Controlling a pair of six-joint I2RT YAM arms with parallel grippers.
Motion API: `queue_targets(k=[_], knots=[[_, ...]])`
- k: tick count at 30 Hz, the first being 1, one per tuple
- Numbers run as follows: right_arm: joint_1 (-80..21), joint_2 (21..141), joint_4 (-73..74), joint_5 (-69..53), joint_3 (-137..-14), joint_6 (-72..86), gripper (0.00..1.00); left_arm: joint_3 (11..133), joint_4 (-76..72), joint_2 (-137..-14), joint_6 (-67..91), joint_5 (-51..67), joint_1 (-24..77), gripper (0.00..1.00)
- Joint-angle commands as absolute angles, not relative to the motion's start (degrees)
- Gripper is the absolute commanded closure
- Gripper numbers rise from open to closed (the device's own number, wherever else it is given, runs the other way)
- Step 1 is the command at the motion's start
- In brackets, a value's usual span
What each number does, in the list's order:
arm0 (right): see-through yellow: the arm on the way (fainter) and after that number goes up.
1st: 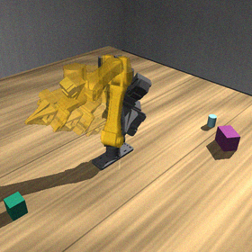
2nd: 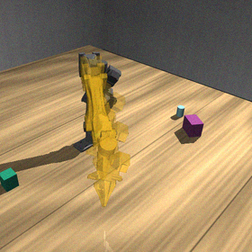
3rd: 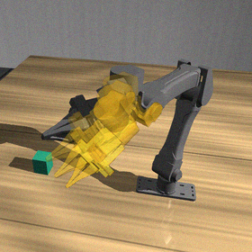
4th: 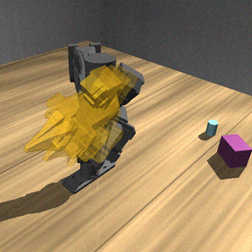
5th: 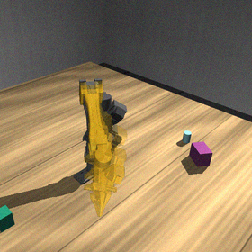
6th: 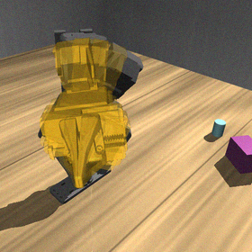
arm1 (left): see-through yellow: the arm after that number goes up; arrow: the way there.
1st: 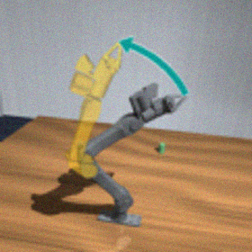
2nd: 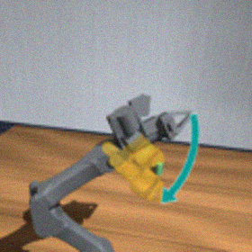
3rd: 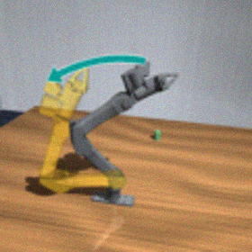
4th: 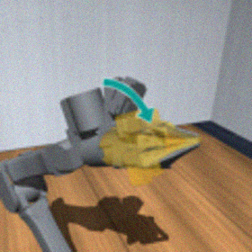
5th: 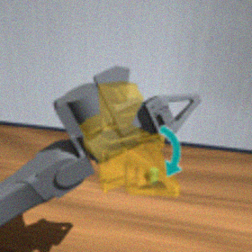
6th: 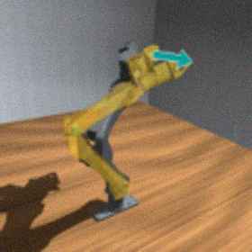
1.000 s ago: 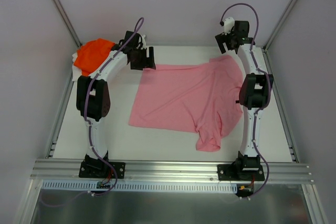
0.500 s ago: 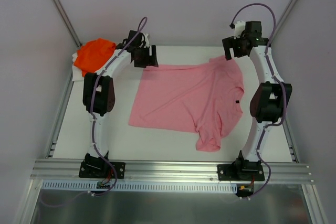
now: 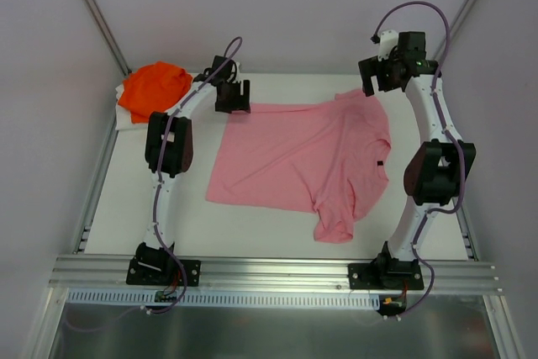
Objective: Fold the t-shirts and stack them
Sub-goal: Flatten out the tshirt
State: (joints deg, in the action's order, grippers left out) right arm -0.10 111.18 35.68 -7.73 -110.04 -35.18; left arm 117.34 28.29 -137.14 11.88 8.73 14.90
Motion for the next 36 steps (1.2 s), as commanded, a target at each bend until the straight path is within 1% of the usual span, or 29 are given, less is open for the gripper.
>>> queue_targets(k=[1,3,7,11,14,18,19,21,23,25,31,36], knots=[[-0.3,106.8,37.0,-7.9,-109.4,-35.9,0.0,118.3,25.7,-135.6,10.0,7.4,14.4,0.28],[-0.2,106.6,37.4,-7.9,-109.3,-36.0,0.0,117.3,24.3,-135.0,9.9,6.6,14.3,0.28],[-0.3,106.3,37.9,-8.0,-109.0,-36.6,0.01,111.5,16.6,-131.8,10.0,5.9,14.3,0.29],[-0.3,105.9,38.0,-7.6,-108.9,-36.7,0.01,114.8,18.2,-134.1,9.9,6.3,14.3,0.3],[-0.3,105.7,38.1,-7.5,-108.7,-36.9,0.0,114.2,17.1,-133.9,9.9,5.6,14.4,0.34],[-0.4,105.6,38.1,-7.6,-108.2,-36.9,0.01,112.2,14.1,-133.0,9.5,5.0,14.4,0.61],[-0.4,105.5,38.1,-7.6,-108.1,-36.8,0.0,111.8,13.5,-132.8,9.5,4.9,14.4,0.69],[-0.4,105.6,38.2,-7.4,-107.9,-36.7,0.01,111.6,12.7,-132.9,9.8,4.7,14.4,0.76],[-0.6,105.5,38.1,-7.4,-108.0,-36.7,0.01,111.7,12.5,-133.1,9.8,4.5,14.4,0.9],[-0.6,105.6,38.1,-7.1,-108.1,-36.9,0.0,111.6,12.2,-133.2,9.8,4.0,14.4,1.0],[-0.6,105.8,38.3,-7.1,-108.2,-37.3,0.01,111.1,10.2,-132.6,9.1,0.8,14.4,1.0],[-0.7,105.9,38.7,-7.5,-107.9,-37.4,0.01,107.0,2.3,-129.8,7.9,-6.3,14.3,1.0]])
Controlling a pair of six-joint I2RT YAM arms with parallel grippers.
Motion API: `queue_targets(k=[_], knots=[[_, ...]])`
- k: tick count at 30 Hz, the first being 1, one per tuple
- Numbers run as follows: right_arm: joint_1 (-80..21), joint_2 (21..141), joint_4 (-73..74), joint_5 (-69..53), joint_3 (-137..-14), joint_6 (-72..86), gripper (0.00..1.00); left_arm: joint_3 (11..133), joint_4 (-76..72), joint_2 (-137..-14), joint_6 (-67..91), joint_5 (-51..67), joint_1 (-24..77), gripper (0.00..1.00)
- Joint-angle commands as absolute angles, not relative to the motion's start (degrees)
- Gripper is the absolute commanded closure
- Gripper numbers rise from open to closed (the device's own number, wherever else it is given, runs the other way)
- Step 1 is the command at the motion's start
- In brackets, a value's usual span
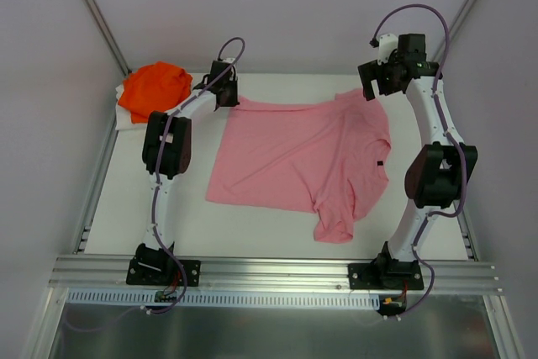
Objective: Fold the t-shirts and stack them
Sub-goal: Flatten out the tshirt
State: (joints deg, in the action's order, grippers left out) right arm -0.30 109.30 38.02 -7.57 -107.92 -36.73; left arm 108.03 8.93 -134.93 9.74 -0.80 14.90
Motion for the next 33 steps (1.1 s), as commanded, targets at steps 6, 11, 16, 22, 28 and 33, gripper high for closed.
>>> queue_targets(k=[6,11,16,22,28,33], knots=[[-0.7,105.9,39.1,-7.9,-108.1,-37.4,0.01,108.5,0.3,-130.5,5.2,-11.5,14.3,1.0],[-0.7,105.9,39.8,-7.7,-108.3,-37.6,0.01,109.2,-1.2,-130.9,2.8,-15.0,13.6,1.0],[-0.7,105.9,40.1,-8.0,-108.3,-37.7,0.0,107.1,-2.2,-130.1,1.3,-17.9,12.5,1.0],[-0.8,106.1,40.3,-7.8,-108.3,-37.8,0.01,105.5,-2.1,-129.8,0.6,-20.6,11.2,1.0],[-0.9,105.6,40.3,-6.9,-107.8,-38.2,0.0,102.7,-2.5,-128.9,-2.0,-23.4,10.5,1.0],[-0.8,104.8,40.0,-6.2,-106.4,-38.1,0.0,102.5,-2.3,-128.3,-2.1,-24.8,10.3,0.15]])
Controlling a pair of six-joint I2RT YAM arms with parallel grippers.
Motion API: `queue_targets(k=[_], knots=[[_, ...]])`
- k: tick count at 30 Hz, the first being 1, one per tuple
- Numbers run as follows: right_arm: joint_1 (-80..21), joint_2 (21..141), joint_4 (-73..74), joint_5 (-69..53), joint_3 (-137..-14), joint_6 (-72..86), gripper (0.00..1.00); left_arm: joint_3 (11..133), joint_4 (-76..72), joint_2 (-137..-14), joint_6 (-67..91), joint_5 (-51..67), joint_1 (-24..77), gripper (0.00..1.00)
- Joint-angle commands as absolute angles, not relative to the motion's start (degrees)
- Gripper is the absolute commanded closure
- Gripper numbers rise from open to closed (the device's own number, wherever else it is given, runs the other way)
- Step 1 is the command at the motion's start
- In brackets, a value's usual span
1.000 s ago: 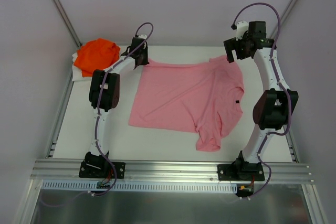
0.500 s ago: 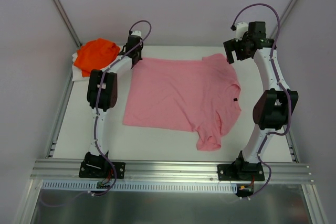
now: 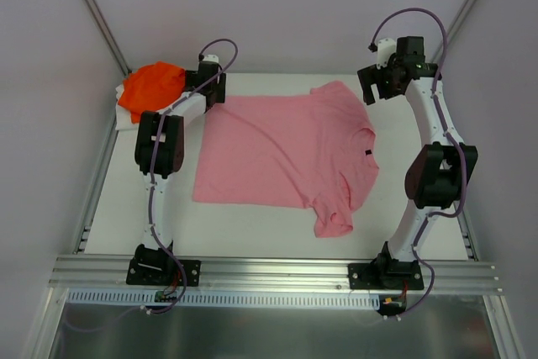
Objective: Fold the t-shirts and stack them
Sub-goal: Flatten out the tshirt
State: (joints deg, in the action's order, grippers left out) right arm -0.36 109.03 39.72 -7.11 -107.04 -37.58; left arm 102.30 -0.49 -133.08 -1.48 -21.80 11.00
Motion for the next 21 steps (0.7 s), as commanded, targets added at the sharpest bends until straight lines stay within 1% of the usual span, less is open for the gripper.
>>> queue_targets(k=[1,5,7,10,12,13,15,16,17,19,21], knots=[[-0.9,104.7,40.0,-6.0,-106.4,-38.1,0.01,103.1,-2.2,-127.9,-0.9,-24.9,10.3,0.01],[-1.0,103.8,40.1,-5.7,-104.9,-37.6,0.0,110.4,8.0,-128.2,-0.3,-22.9,10.3,0.01],[-1.1,102.3,40.0,-5.6,-102.2,-37.4,0.0,110.9,10.5,-127.1,1.9,-19.7,10.1,0.01],[-2.0,99.8,39.4,-4.5,-96.6,-37.4,0.01,106.3,13.9,-120.4,5.5,-14.0,9.6,0.01],[-2.5,96.3,38.6,-3.8,-94.1,-37.2,0.0,102.2,14.0,-116.7,7.6,-6.7,9.0,0.01],[-2.5,94.4,38.0,-2.6,-92.7,-36.1,0.01,98.2,13.6,-113.1,8.8,-2.2,8.9,0.01],[-2.3,92.8,36.3,-0.5,-92.2,-34.6,0.01,94.1,13.8,-109.9,9.1,0.7,9.0,0.01],[-2.3,92.5,35.6,2.4,-93.3,-33.8,0.01,93.0,14.1,-107.2,9.6,2.1,9.0,0.01],[-2.1,92.5,34.9,2.8,-94.7,-33.3,0.01,92.0,14.0,-106.1,9.4,4.3,9.0,0.01],[-1.4,93.3,34.2,2.7,-100.2,-30.5,0.01,90.7,13.9,-103.9,8.6,5.4,9.1,0.01],[-0.9,95.8,35.1,1.5,-105.6,-26.1,0.01,92.2,15.4,-103.0,6.1,6.9,9.7,0.01]])
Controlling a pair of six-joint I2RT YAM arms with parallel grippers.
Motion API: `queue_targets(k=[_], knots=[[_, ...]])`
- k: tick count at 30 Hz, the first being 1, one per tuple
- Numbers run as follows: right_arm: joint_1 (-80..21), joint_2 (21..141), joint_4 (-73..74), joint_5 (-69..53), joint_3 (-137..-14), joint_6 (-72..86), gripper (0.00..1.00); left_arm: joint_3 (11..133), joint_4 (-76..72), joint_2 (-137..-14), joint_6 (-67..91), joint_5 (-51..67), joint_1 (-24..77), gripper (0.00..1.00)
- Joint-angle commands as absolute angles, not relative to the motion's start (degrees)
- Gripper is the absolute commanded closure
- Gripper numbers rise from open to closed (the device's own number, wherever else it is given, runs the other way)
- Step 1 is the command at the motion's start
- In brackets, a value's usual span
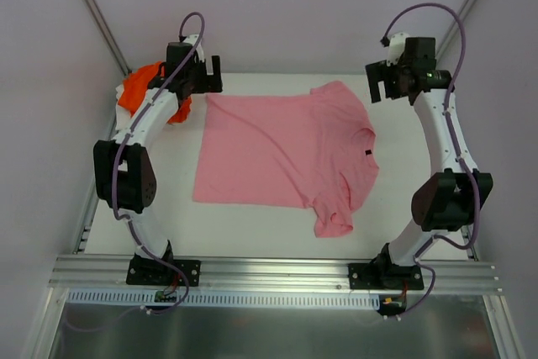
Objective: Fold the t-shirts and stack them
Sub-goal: Flatten out the tshirt
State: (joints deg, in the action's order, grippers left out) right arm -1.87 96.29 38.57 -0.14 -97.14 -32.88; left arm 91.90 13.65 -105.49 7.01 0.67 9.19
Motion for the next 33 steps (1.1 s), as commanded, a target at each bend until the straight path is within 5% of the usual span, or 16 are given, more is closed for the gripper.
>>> queue_targets(k=[1,5,15,20,27,33], knots=[[-0.7,96.4,35.2,1.4,-107.7,-24.5,0.01,92.5,16.6,-102.6,5.1,6.8,9.9,0.01],[-0.9,95.6,35.6,-3.9,-111.6,-23.7,0.0,93.3,19.6,-100.2,3.1,8.6,10.4,0.01],[3.3,89.8,27.4,-1.0,-97.9,-20.4,0.01,87.7,17.1,-95.5,3.2,7.0,11.7,0.01],[3.6,81.0,7.2,-7.8,-79.7,-19.7,0.01,84.6,13.3,-93.0,3.5,4.1,12.2,0.01],[8.4,74.7,4.8,-23.9,-60.7,-15.4,0.01,82.4,10.8,-91.8,3.3,2.2,13.4,0.01],[11.5,68.7,-14.9,-24.1,-37.8,-15.7,0.01,82.8,12.5,-91.8,2.3,0.9,15.7,0.01]])
